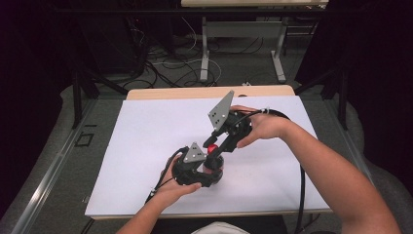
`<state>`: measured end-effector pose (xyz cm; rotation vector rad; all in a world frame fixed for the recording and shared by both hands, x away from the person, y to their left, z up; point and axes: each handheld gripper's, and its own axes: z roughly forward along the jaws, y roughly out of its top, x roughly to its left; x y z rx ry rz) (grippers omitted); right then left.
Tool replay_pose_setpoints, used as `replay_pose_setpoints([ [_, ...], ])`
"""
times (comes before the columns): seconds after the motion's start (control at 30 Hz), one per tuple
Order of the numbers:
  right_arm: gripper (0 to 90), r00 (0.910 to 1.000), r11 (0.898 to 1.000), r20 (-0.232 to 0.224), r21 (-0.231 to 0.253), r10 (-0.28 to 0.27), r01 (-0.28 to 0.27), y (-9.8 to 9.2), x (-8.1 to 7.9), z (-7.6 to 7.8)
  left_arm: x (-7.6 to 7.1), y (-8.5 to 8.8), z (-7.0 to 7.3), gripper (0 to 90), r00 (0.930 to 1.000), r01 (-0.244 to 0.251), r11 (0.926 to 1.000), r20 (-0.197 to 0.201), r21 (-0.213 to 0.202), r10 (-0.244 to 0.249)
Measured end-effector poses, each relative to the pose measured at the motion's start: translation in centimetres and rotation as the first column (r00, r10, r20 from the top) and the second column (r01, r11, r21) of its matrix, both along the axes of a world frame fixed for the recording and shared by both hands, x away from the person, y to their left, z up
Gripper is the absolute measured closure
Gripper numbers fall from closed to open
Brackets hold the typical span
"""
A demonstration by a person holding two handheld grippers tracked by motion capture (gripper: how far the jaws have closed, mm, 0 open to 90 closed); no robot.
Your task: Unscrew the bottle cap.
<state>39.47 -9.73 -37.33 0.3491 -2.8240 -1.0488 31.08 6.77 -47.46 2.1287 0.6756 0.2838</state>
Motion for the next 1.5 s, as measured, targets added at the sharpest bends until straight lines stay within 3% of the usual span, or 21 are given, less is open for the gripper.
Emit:
replay_pose_setpoints([
  [0.03, 55.5, 1.0, 1.0, 0.0, 0.0, 0.0, 0.0, 0.0, 0.0, 0.0, 0.0, 0.0, 0.0, 30.1, 1.0, 0.0, 1.0, 0.0, 0.0, 0.0],
  [0.1, 46.8, 0.9963, 0.997, -0.024, -0.005, -0.082, 0.082, 0.0, -0.1, 0.1, 0.1, 0.2, 0.0, 30.1, 0.9999, -0.011, 0.9999, -0.002, 0.001, 0.011],
  [0.13, 44.1, 0.9823, 0.983, -0.037, -0.024, -0.183, 0.183, 0.0, -0.4, 0.3, 0.2, 0.3, 0.0, 30.1, 0.9998, -0.018, 0.9998, -0.001, -0.001, 0.018],
  [0.17, 44.1, 0.9731, 0.973, -0.032, -0.035, -0.228, 0.227, 0.1, -0.6, 0.5, 0.3, 0.3, 0.1, 30.0, 0.9997, -0.023, 0.9997, -0.005, -0.008, 0.023],
  [0.27, 43.8, 0.9477, 0.948, 0.021, -0.018, -0.319, 0.319, 0.0, -1.2, 0.9, 0.4, 0.6, 0.2, 30.0, 0.999, -0.045, 0.9989, -0.006, -0.009, 0.045],
  [0.3, 43.8, 0.9477, 0.948, 0.021, -0.018, -0.319, 0.319, 0.0, -1.2, 0.9, 0.4, 0.7, 0.2, 30.0, 0.9986, -0.053, 0.9986, -0.006, -0.01, 0.053],
  [0.33, 43.4, 0.929, 0.929, 0.017, -0.018, -0.37, 0.37, 0.0, -1.6, 1.1, 0.4, 0.7, 0.2, 30.0, 0.9979, -0.063, 0.9979, -0.01, -0.012, 0.063],
  [0.4, 43.4, 0.9057, 0.906, 0.018, -0.002, -0.424, 0.424, -0.1, -2.2, 1.3, 0.6, 0.9, 0.2, 30.1, 0.9971, -0.076, 0.997, -0.003, -0.013, 0.076],
  [0.53, 45.4, 0.8472, 0.847, -0.019, 0.024, -0.531, 0.531, -0.2, -3.6, 1.2, 0.7, 1.0, 0.3, 30.1, 0.9951, -0.099, 0.995, -0.003, -0.011, 0.099],
  [0.63, 47.5, 0.788, 0.787, -0.054, 0.05, -0.613, 0.616, -0.2, -4.6, 1.2, 0.6, 0.9, 0.3, 30.1, 0.9942, -0.108, 0.9942, -0.002, -0.007, 0.108],
  [0.67, 48.1, 0.7574, 0.755, -0.052, 0.06, -0.651, 0.653, -0.1, -4.9, 1.1, 0.6, 0.9, 0.3, 30.0, 0.9938, -0.111, 0.9938, 0.0, -0.001, 0.111],
  [0.77, 48.5, 0.721, 0.717, -0.025, 0.085, -0.693, 0.692, 0.3, -5.4, 0.6, 0.6, 1.0, 0.3, 30.0, 0.9955, -0.095, 0.9955, -0.001, 0.008, 0.095],
  [0.8, 48.5, 0.721, 0.717, -0.025, 0.085, -0.693, 0.692, 0.3, -5.4, 0.6, 0.6, 0.9, 0.2, 30.0, 0.9954, -0.095, 0.9954, -0.002, 0.004, 0.095],
  [0.9, 51.5, 0.7013, 0.698, -0.042, 0.073, -0.712, 0.713, 0.6, -5.4, 0.1, 0.6, 0.9, 0.2, 30.1, 0.9947, -0.103, 0.9947, 0.0, 0.005, 0.103],
  [0.97, 51.7, 0.694, 0.691, -0.047, 0.069, -0.718, 0.72, 0.7, -5.5, -0.1, 0.6, 0.8, 0.2, 30.0, 0.9945, -0.104, 0.9945, 0.0, 0.001, 0.104],
  [1.03, 51.7, 0.6901, 0.685, -0.042, 0.089, -0.722, 0.723, 0.9, -5.4, -0.4, 0.6, 0.9, 0.2, 30.0, 0.9948, -0.102, 0.9948, 0.002, 0.009, 0.102],
  [1.1, 51.7, 0.6932, 0.688, -0.042, 0.092, -0.72, 0.72, 1.1, -5.5, -0.4, 0.6, 0.9, 0.2, 30.0, 0.995, -0.1, 0.995, -0.001, 0.006, 0.1],
  [1.23, 52.9, 0.7097, 0.704, -0.034, 0.102, -0.704, 0.703, 1.4, -5.2, -0.5, 0.5, 0.8, 0.2, 30.0, 0.9953, -0.097, 0.9952, 0.003, 0.011, 0.097],
  [1.3, 56.5, 0.7249, 0.72, -0.024, 0.096, -0.688, 0.687, 1.6, -4.9, -0.6, 0.5, 0.7, 0.2, 30.0, 0.9954, -0.096, 0.9953, -0.002, 0.011, 0.096],
  [1.37, 60.4, 0.7271, 0.724, -0.022, 0.08, -0.686, 0.685, 1.6, -4.6, -0.6, 0.5, 0.7, 0.2, 30.1, 0.9956, -0.094, 0.9955, -0.004, 0.014, 0.094],
  [1.5, 61.0, 0.7741, 0.773, -0.032, 0.041, -0.632, 0.633, 1.5, -3.7, -0.4, 0.6, 0.7, 0.1, 30.1, 0.9958, -0.092, 0.9957, -0.005, 0.011, 0.092],
])
